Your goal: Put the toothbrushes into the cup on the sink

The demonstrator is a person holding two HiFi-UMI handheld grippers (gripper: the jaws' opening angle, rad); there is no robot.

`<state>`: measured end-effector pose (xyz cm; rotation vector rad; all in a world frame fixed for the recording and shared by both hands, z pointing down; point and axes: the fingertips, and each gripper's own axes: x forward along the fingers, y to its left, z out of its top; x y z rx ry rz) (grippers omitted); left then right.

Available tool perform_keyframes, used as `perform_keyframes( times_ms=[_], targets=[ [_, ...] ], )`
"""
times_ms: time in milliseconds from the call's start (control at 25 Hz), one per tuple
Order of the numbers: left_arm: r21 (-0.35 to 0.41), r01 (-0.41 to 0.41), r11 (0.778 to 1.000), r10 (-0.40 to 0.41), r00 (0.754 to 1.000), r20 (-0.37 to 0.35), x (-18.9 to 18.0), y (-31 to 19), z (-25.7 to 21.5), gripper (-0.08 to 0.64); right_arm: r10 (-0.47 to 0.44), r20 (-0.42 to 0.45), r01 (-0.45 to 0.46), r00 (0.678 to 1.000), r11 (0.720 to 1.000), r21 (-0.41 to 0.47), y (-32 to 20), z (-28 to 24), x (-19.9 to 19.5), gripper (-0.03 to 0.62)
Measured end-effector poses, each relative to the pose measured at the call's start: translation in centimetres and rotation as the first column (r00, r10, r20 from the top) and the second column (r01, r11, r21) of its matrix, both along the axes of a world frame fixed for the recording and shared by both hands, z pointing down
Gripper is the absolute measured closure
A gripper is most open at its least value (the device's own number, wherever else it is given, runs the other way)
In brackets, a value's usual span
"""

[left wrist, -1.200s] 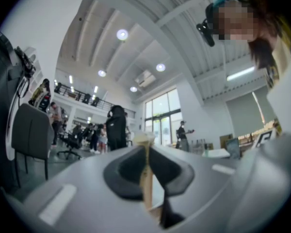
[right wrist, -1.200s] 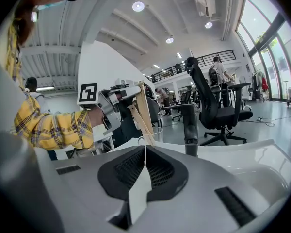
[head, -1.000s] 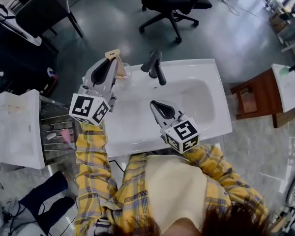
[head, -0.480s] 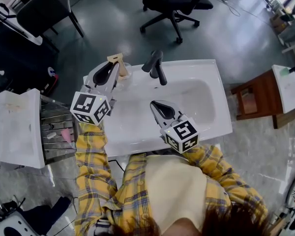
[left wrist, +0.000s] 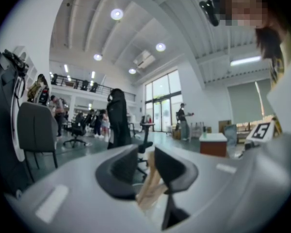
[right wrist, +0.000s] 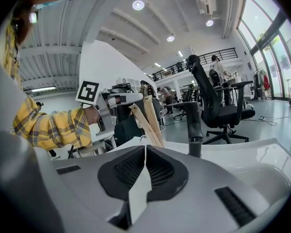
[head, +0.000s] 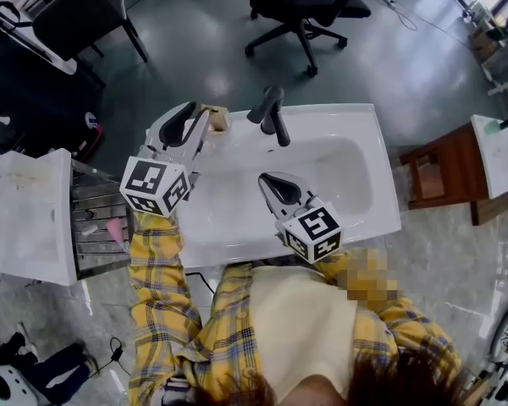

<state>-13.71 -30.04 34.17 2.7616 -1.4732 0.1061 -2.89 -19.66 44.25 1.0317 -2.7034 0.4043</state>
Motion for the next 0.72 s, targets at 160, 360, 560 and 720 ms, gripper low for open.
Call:
perform_keyframes(
  times_ms=[160,360,560,720],
  targets=[
    [0.014,0.010,1.000,-0.010,1.000,0.002,-0.3,0.1,-0.7,0.463,-0.008,0.004,0.008,1.000,1.000,0.002,0.0,-0.2,-0.3,0.574],
    [0.043,0.039,0.998,-0.039,0.999,-0.013,-0.9,0.8,-1.6,0.465,-0.017,0.008,0.017,1.000,1.000,0.008,0.0,-0.4,-0.4,0.574],
    [0.039,0.085,0.996,-0.085,0.996,-0.012,-2.0,1.9,-1.5,0.465,-0.026,0.013,0.025,1.000,1.000,0.013,-0.3,-0.6,-0.7,0.574],
    [0.023,0.131,0.991,-0.130,0.991,-0.027,-3.2,3.1,-0.7,0.465,-0.041,0.013,0.041,0.999,0.999,0.015,-0.3,-0.7,-1.2,0.574]
  ],
)
